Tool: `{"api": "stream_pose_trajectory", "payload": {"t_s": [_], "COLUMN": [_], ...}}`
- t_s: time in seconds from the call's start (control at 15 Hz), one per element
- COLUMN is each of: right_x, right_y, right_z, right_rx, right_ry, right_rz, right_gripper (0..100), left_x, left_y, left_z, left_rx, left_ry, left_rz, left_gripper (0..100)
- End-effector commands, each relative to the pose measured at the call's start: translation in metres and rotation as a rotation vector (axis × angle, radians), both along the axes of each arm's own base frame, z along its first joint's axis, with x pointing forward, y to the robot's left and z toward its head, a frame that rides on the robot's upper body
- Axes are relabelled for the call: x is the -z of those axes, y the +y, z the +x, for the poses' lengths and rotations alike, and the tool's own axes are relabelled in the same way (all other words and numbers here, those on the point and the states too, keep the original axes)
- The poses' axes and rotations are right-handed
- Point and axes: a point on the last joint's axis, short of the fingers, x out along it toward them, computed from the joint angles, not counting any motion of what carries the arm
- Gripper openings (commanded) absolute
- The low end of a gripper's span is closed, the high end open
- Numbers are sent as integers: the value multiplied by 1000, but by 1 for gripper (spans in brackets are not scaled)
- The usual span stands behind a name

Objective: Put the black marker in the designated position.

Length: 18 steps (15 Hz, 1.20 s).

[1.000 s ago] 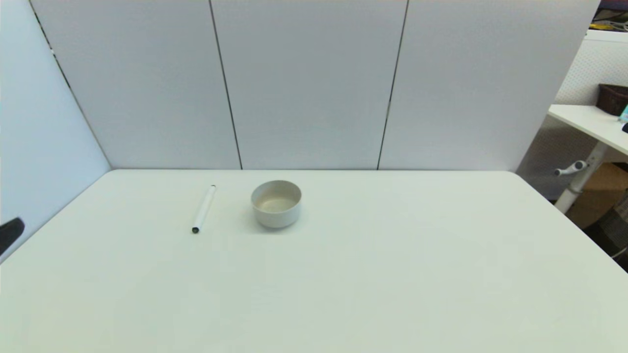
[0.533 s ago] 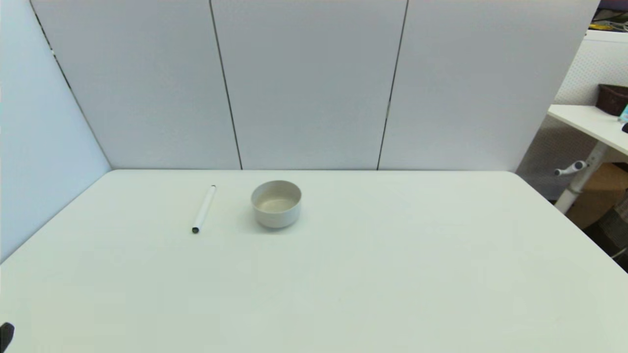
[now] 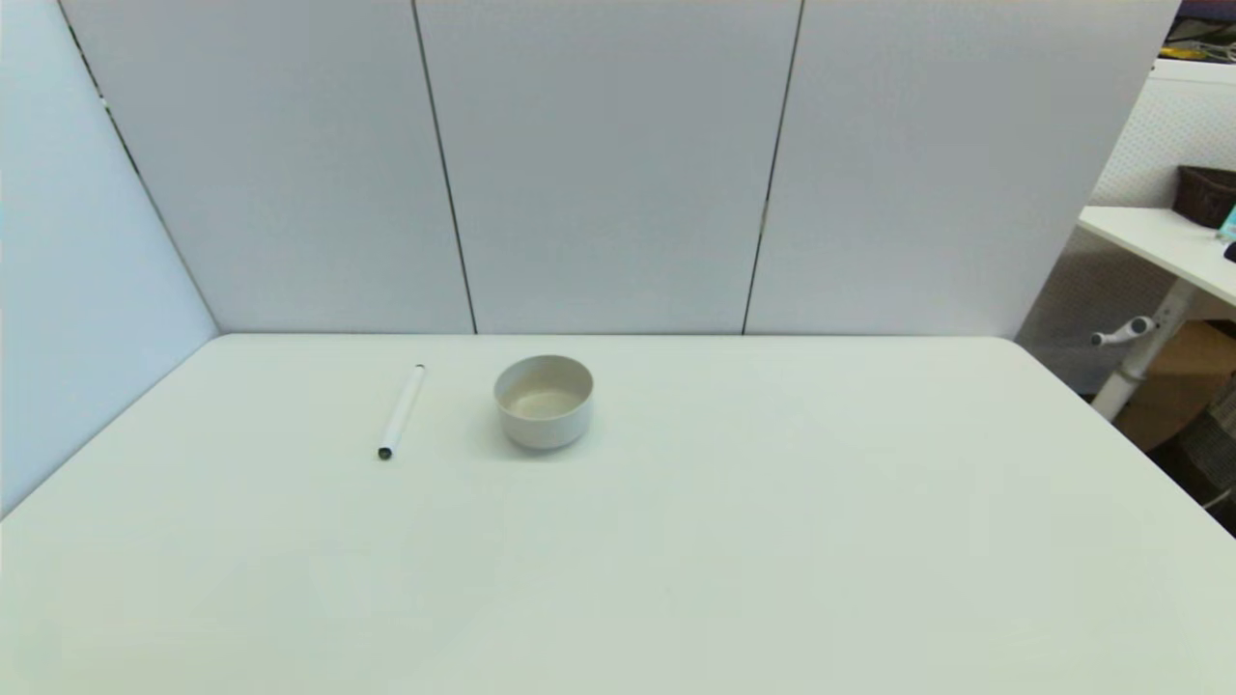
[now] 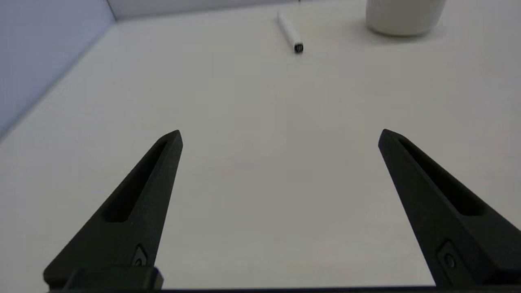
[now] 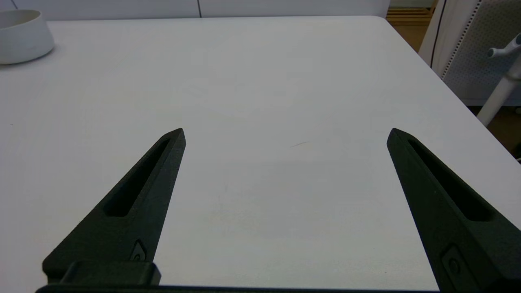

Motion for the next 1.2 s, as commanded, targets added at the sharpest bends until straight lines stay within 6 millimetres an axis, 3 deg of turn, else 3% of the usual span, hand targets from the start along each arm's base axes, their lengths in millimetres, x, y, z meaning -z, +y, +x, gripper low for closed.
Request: {"api": "stream_pose_trajectory", "payload": {"t_s": [0.07, 1.2], "right_x": [0, 0], "right_y": [0, 0], "right_z": [0, 0], "right_rx": [0, 1], "right_ry": [0, 1], "right_rz": [0, -4], "right_gripper": [100, 100], "left_x": [1, 1], "left_y": [1, 1], "left_z": [-1, 0], "left_rx": [-56, -50], "left_ry": [-5, -31], "left_rz": [-118, -119], "left_gripper": [100, 100]}}
